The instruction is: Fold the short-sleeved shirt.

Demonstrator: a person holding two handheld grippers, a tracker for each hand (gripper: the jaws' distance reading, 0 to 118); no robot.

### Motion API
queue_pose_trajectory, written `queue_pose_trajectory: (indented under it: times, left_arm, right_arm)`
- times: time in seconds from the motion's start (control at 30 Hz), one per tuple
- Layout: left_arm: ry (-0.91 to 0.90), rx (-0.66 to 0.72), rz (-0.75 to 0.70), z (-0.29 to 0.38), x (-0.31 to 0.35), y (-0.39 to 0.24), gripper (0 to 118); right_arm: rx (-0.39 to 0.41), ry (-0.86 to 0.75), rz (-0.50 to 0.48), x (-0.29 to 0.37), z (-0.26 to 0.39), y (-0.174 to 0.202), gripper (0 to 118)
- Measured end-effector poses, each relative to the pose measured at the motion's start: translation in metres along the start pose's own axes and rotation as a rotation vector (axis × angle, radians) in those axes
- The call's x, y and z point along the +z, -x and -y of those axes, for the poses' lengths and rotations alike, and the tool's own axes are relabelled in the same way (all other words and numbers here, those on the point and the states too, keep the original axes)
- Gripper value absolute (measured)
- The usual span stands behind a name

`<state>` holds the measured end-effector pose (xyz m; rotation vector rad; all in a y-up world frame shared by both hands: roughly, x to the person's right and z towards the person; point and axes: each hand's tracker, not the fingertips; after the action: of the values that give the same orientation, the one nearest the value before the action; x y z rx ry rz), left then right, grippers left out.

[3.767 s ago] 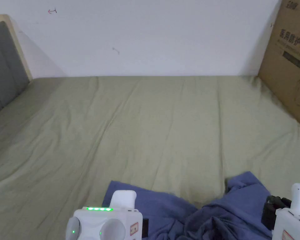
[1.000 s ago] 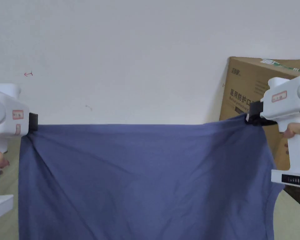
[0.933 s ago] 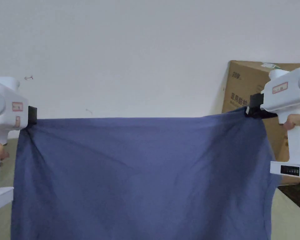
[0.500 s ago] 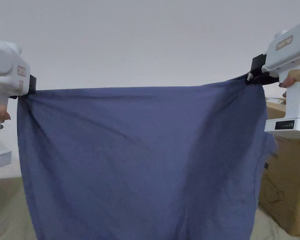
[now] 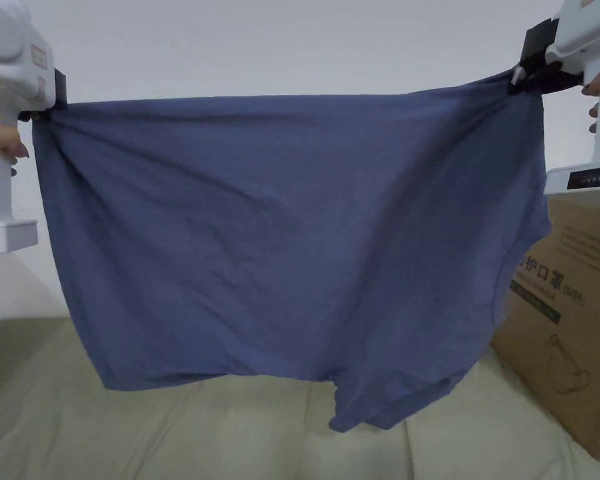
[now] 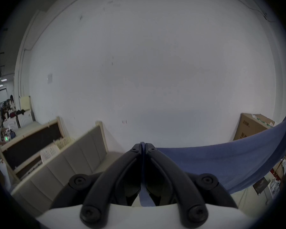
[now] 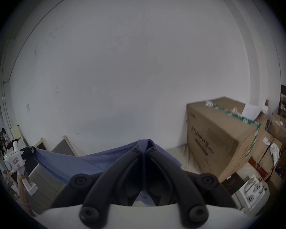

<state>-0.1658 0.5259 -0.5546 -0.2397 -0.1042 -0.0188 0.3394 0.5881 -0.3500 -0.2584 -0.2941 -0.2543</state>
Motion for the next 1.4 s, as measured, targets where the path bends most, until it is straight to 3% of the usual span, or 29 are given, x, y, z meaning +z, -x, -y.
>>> queue_pose_trajectory:
  times: [0.13, 0.37, 0.53, 0.6, 0.67, 0.77, 1.03, 1.3, 1.4]
  left_arm:
    - [0.186, -0.048, -0.008, 0.09, -0.043, -0.015, 3]
    - [0.579, -0.064, -0.03, 0.294, -0.126, -0.031, 3]
    - [0.781, -0.111, -0.016, 0.406, -0.139, -0.032, 3]
    - [0.806, -0.169, -0.043, 0.433, -0.135, -0.028, 3]
    - [0.812, -0.14, -0.041, 0.446, -0.135, -0.015, 3]
    - [0.782, -0.088, -0.012, 0.445, -0.108, -0.002, 3]
    - [0.72, -0.084, 0.035, 0.444, 0.019, 0.03, 3]
    - [0.741, -0.125, 0.042, 0.482, 0.184, 0.081, 3]
    - [0.744, -0.14, 0.021, 0.497, 0.231, 0.093, 3]
  right_arm:
    - [-0.026, 0.183, 0.027, -0.065, 0.082, -0.019, 1]
    - [-0.128, 0.565, 0.083, -0.178, 0.286, -0.076, 1]
    - [-0.119, 0.795, 0.155, -0.205, 0.414, -0.106, 1]
    - [-0.151, 0.841, 0.164, -0.208, 0.444, -0.124, 1]
    - [-0.167, 0.852, 0.159, -0.203, 0.459, -0.133, 1]
    - [-0.206, 0.837, 0.138, -0.185, 0.458, -0.14, 1]
    - [-0.135, 0.75, 0.061, -0.063, 0.451, -0.129, 1]
    - [-0.086, 0.759, 0.045, 0.098, 0.511, -0.119, 1]
    - [-0.127, 0.773, 0.034, 0.149, 0.542, -0.12, 1]
